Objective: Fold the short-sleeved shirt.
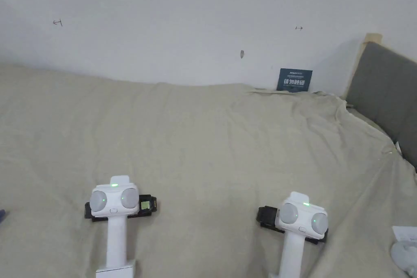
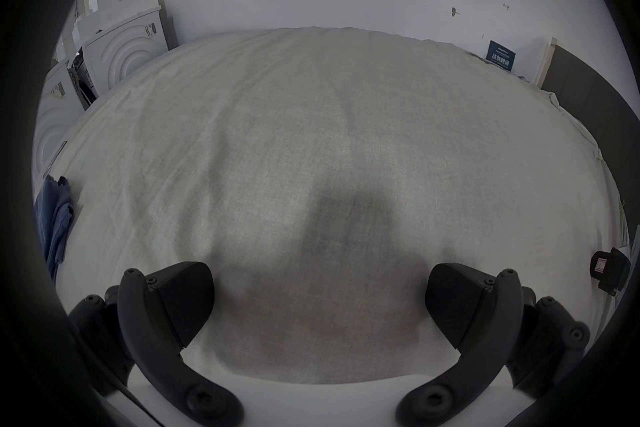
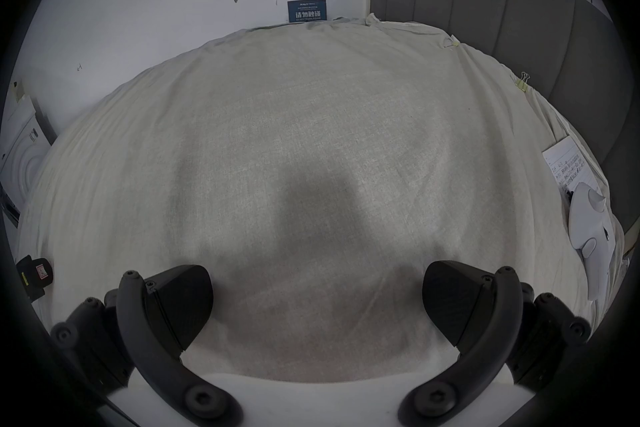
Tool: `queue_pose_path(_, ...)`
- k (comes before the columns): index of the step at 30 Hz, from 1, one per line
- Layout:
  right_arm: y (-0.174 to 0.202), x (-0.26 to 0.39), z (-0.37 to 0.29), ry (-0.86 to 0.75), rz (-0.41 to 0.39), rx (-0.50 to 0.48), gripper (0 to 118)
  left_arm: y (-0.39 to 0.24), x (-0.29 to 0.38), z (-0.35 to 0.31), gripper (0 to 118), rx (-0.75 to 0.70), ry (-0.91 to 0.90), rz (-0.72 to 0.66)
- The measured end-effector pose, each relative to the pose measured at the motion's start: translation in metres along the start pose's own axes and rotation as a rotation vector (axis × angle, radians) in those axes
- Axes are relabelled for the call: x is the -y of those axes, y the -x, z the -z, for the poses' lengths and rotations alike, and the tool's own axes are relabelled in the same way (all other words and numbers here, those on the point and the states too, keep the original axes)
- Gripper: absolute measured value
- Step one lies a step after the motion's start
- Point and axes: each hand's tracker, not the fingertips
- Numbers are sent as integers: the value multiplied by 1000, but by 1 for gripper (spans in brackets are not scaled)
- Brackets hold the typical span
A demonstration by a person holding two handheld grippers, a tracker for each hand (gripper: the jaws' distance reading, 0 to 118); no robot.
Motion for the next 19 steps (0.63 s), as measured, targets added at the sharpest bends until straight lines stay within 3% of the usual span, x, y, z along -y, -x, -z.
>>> queue_pose_path(19,-1,-1,6,1,4,2,118,0,-3,0,118,0,0,-1)
